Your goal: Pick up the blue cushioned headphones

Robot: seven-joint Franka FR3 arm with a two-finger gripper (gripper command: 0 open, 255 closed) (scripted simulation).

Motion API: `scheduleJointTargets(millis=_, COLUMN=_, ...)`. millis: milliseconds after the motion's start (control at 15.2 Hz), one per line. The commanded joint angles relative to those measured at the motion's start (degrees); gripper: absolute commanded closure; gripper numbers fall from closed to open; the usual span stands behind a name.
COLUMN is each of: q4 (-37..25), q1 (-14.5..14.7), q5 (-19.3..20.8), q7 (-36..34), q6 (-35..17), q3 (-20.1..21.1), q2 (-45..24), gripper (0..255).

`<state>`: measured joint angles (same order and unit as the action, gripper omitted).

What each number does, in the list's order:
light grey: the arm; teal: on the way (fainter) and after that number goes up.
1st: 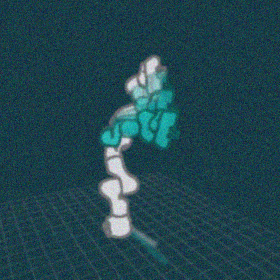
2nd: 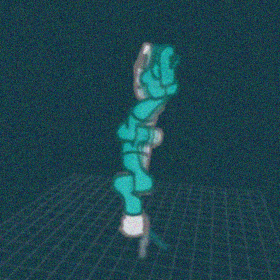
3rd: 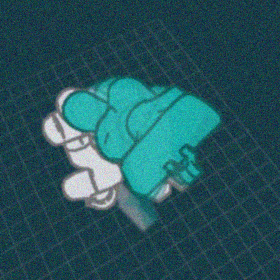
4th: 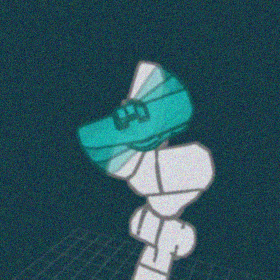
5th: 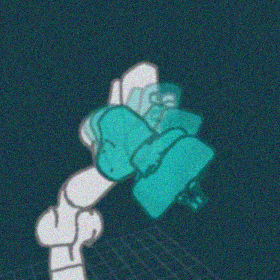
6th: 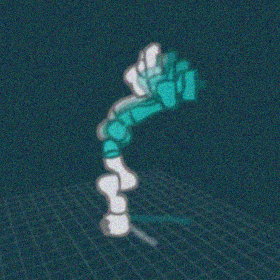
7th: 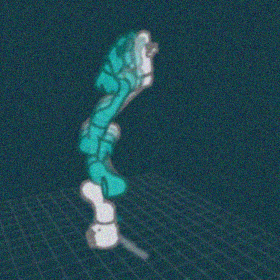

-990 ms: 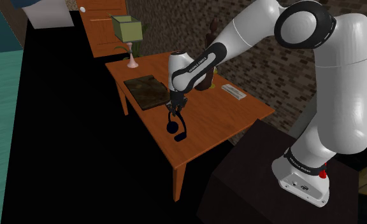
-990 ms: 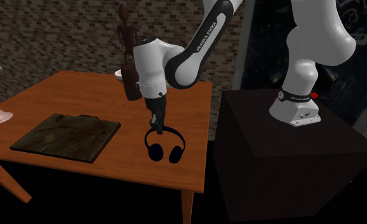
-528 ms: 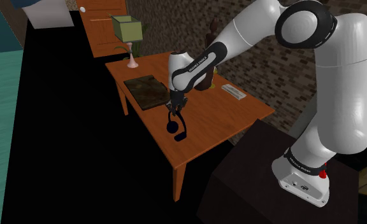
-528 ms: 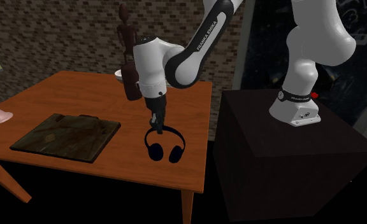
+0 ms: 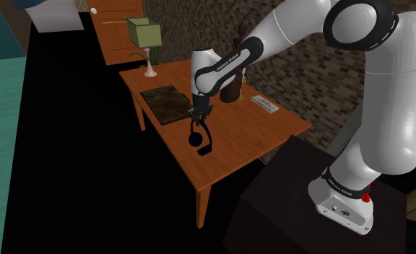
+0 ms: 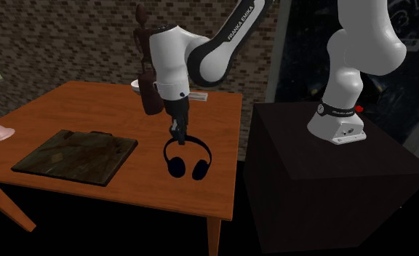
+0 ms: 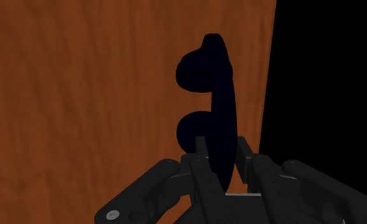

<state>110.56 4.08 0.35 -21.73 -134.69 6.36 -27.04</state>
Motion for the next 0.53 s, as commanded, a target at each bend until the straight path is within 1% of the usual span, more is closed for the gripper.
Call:
scheduleJointTargets(millis=0, q4=-0.2, q1=-0.1, q5=-0.1, q7=0.1, q6=1.2, q3=0.1, q2=1.0, gripper=255)
scheduleJointTargets(millis=330, q4=-0.6, q1=-0.2, q5=-0.4, q7=0.1, q6=4.2, q3=0.2, q2=3.6, gripper=255)
scheduleJointTargets(millis=462, q4=-0.7, q1=-0.2, q5=-0.4, q7=0.1, q6=4.3, q3=0.2, q2=3.6, gripper=255)
